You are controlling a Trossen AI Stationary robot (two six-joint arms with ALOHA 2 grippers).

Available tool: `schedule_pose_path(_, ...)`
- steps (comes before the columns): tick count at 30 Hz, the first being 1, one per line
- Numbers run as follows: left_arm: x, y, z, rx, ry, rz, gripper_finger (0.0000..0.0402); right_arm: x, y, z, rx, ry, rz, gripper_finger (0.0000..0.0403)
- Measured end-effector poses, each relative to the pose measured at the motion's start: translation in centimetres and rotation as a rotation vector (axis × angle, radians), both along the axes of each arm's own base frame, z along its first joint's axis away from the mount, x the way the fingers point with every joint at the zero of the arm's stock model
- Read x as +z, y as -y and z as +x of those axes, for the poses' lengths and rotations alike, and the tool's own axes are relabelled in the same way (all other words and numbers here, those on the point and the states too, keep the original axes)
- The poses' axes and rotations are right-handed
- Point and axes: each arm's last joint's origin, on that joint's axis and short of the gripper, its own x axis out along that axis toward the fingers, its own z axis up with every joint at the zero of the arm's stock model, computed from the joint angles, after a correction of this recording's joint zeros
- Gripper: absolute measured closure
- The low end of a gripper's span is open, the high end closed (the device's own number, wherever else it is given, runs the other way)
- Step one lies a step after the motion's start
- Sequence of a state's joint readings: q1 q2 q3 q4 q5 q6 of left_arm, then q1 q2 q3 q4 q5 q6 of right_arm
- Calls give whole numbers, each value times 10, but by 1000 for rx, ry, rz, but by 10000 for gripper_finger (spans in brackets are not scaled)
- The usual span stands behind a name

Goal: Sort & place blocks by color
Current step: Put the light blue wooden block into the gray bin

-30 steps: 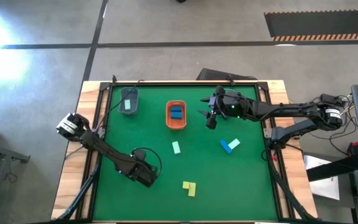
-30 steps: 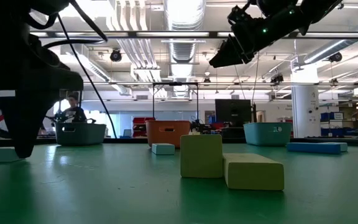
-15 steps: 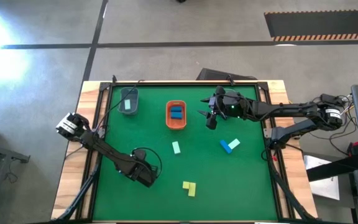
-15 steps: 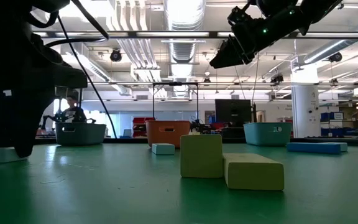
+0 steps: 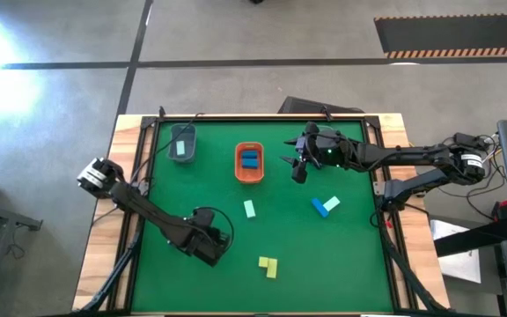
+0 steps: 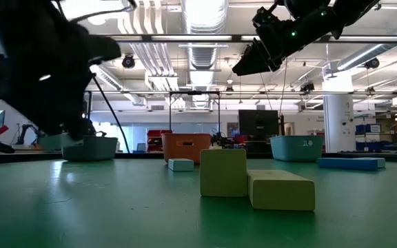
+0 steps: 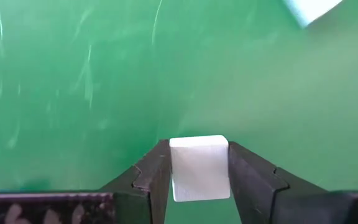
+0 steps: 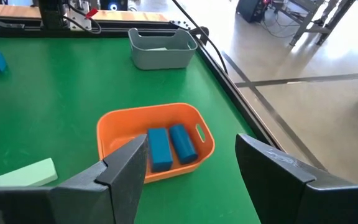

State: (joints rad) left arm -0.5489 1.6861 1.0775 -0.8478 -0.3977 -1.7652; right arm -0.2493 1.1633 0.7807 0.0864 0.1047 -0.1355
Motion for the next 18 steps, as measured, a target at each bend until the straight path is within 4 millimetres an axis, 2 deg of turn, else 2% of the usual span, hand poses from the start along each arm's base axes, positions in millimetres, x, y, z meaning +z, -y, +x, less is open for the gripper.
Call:
schedule_pose_path(8,15,-10,2,-38,71,90,276,0,0,0,-5,4,12,170)
schedule_pose_path(18,17,-14,3,-39,83,120,275,0,0,0,-4,2,11,170)
